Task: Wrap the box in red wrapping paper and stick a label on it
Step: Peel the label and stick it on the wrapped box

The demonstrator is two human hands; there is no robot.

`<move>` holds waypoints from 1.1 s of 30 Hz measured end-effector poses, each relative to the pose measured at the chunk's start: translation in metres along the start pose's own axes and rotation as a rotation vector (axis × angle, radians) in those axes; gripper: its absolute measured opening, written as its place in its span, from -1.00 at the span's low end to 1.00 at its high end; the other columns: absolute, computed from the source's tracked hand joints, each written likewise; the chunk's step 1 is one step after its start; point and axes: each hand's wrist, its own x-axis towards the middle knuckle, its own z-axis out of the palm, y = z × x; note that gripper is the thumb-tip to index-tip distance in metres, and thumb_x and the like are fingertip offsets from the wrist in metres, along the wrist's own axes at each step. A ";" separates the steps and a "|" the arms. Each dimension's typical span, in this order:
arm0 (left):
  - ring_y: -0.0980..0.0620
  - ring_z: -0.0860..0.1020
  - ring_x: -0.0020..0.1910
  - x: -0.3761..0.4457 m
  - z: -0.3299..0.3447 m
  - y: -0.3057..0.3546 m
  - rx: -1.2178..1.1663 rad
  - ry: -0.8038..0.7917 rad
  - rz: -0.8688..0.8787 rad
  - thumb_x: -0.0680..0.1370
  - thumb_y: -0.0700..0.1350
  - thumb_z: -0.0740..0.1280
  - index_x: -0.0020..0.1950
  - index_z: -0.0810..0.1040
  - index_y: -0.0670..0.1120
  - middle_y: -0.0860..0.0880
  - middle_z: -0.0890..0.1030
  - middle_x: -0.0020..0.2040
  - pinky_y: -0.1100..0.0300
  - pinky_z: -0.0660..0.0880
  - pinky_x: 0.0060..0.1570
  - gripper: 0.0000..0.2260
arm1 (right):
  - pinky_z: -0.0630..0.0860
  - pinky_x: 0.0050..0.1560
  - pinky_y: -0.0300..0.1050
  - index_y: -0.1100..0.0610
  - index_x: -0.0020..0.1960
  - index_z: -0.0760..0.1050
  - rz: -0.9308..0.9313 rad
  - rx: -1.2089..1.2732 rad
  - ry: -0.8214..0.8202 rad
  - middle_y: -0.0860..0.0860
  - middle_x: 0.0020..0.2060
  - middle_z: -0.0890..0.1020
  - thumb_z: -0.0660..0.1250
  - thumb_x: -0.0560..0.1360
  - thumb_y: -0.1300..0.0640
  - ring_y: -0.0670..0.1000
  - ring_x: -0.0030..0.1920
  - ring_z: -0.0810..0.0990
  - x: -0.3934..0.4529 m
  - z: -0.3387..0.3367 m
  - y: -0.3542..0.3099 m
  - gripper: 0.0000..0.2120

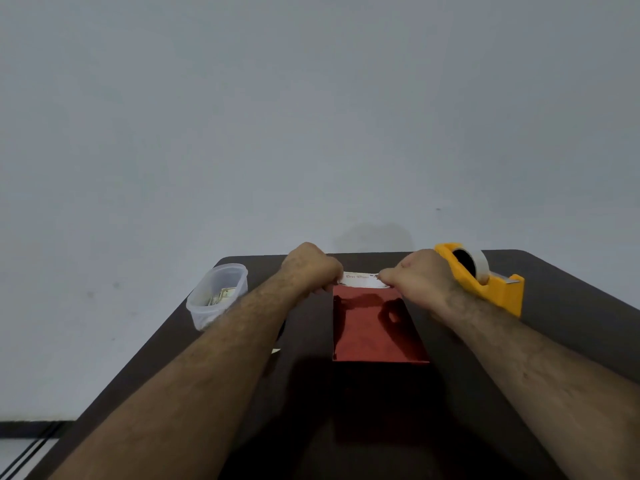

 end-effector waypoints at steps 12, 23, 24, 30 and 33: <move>0.01 0.58 -0.25 0.009 0.012 -0.002 0.307 0.044 0.102 0.44 -0.12 0.42 -0.12 0.71 -0.19 -0.10 0.70 -0.19 0.18 0.49 -0.31 -0.85 | 0.51 -0.34 -0.10 0.14 -0.39 0.63 -0.061 -0.245 -0.026 -0.03 -0.48 0.65 0.51 0.42 0.03 0.05 -0.31 0.68 -0.002 0.002 0.002 -0.72; 0.06 0.54 -0.32 0.003 0.007 0.006 0.530 0.143 0.213 0.38 0.00 0.60 -0.27 0.56 -0.11 -0.01 0.57 -0.33 0.20 0.42 -0.42 -0.72 | 0.57 -0.34 -0.13 0.05 -0.25 0.64 -0.077 -0.488 0.039 -0.05 -0.38 0.68 0.51 0.38 -0.09 -0.05 -0.29 0.66 -0.007 0.004 -0.006 -0.78; 0.05 0.57 -0.28 0.004 0.006 0.006 0.524 0.140 0.211 0.38 0.02 0.61 -0.24 0.58 -0.11 -0.01 0.61 -0.30 0.18 0.47 -0.39 -0.72 | 0.52 -0.37 -0.14 0.05 -0.24 0.63 -0.079 -0.508 0.046 -0.05 -0.38 0.67 0.51 0.37 -0.10 -0.04 -0.29 0.65 -0.007 0.005 -0.007 -0.78; 0.14 0.63 -0.13 0.006 0.007 -0.014 0.385 0.167 0.313 0.49 -0.13 0.53 -0.13 0.68 0.02 0.08 0.69 -0.13 0.22 0.60 -0.16 -0.93 | 0.57 -0.23 -0.08 0.05 -0.09 0.58 -0.136 -0.496 0.088 -0.03 -0.16 0.65 0.45 0.43 0.12 0.00 -0.13 0.61 -0.010 0.001 -0.003 -0.92; 0.22 0.58 -0.14 0.005 0.013 -0.026 0.219 0.092 0.481 0.54 -0.09 0.51 -0.02 0.77 0.10 0.16 0.65 -0.08 0.32 0.46 -0.16 -0.91 | 0.54 0.18 -0.03 -0.07 0.10 0.68 -0.365 -0.327 0.068 -0.11 0.10 0.58 0.42 0.50 0.18 -0.03 0.18 0.50 -0.009 0.003 0.008 -0.77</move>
